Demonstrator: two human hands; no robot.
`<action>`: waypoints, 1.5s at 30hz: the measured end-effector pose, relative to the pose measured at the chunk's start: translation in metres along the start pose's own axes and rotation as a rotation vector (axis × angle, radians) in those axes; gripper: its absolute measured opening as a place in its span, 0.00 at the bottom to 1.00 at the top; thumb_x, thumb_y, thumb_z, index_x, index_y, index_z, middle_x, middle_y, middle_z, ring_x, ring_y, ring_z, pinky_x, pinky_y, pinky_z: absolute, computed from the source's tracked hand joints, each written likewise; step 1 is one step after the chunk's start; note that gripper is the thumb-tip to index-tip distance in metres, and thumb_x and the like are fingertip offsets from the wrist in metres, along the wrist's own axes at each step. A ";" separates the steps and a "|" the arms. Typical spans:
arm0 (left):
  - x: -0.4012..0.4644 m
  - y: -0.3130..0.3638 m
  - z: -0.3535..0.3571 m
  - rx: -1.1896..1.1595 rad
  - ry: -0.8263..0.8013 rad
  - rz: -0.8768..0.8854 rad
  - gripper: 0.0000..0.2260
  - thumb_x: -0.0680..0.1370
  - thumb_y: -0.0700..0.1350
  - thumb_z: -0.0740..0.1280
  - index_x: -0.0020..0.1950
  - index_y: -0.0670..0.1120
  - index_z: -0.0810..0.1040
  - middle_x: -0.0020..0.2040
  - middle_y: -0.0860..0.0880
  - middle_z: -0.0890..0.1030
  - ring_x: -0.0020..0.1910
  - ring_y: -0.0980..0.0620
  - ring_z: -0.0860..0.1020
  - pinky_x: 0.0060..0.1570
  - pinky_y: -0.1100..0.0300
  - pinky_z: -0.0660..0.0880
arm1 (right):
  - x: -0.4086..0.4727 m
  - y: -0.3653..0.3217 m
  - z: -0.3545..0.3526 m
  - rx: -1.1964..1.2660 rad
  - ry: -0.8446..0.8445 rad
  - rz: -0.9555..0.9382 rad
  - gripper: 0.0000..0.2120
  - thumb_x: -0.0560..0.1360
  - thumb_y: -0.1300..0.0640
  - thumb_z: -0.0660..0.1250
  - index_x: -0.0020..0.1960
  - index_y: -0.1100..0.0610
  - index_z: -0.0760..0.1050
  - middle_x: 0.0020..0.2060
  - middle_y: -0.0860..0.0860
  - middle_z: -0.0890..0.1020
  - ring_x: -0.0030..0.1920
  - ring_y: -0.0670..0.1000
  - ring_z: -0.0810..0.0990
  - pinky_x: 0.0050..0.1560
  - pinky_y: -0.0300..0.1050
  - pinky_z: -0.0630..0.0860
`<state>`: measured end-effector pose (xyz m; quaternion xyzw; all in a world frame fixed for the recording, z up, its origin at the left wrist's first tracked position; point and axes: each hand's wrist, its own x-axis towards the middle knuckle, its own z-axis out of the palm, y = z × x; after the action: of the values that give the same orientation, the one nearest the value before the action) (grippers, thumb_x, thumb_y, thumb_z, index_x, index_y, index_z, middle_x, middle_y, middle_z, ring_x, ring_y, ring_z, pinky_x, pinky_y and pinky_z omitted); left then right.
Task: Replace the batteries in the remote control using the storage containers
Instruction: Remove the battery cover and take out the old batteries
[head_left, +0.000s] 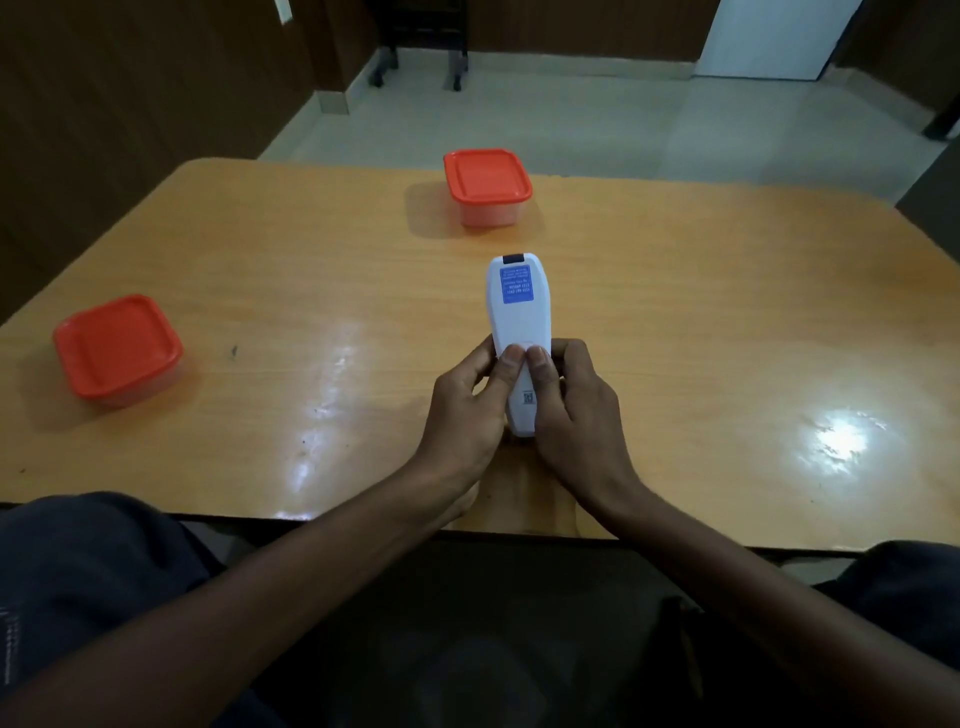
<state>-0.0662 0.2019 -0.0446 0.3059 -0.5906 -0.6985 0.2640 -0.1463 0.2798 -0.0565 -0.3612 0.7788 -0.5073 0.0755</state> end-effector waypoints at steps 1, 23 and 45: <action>-0.001 0.000 -0.001 -0.003 0.008 0.010 0.18 0.83 0.50 0.64 0.73 0.51 0.75 0.60 0.52 0.84 0.58 0.52 0.82 0.53 0.48 0.83 | -0.001 -0.001 0.001 -0.007 0.007 -0.008 0.12 0.85 0.49 0.58 0.58 0.57 0.71 0.50 0.49 0.80 0.46 0.50 0.82 0.40 0.55 0.81; 0.026 0.016 -0.021 -0.314 -0.027 -0.225 0.12 0.79 0.42 0.70 0.62 0.47 0.75 0.59 0.41 0.83 0.54 0.36 0.84 0.54 0.33 0.80 | 0.017 0.014 -0.012 -0.406 0.008 -0.291 0.27 0.72 0.42 0.73 0.66 0.55 0.78 0.49 0.52 0.81 0.44 0.50 0.79 0.35 0.48 0.78; 0.059 0.022 -0.067 0.253 0.038 -0.254 0.10 0.73 0.48 0.78 0.52 0.44 0.87 0.41 0.42 0.88 0.36 0.40 0.86 0.32 0.49 0.82 | 0.055 0.062 -0.046 -0.692 0.141 0.001 0.25 0.74 0.39 0.71 0.57 0.60 0.74 0.51 0.57 0.76 0.46 0.59 0.78 0.40 0.47 0.70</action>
<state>-0.0565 0.1108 -0.0370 0.4220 -0.6253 -0.6405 0.1441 -0.2385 0.2921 -0.0737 -0.3292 0.9080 -0.2369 -0.1051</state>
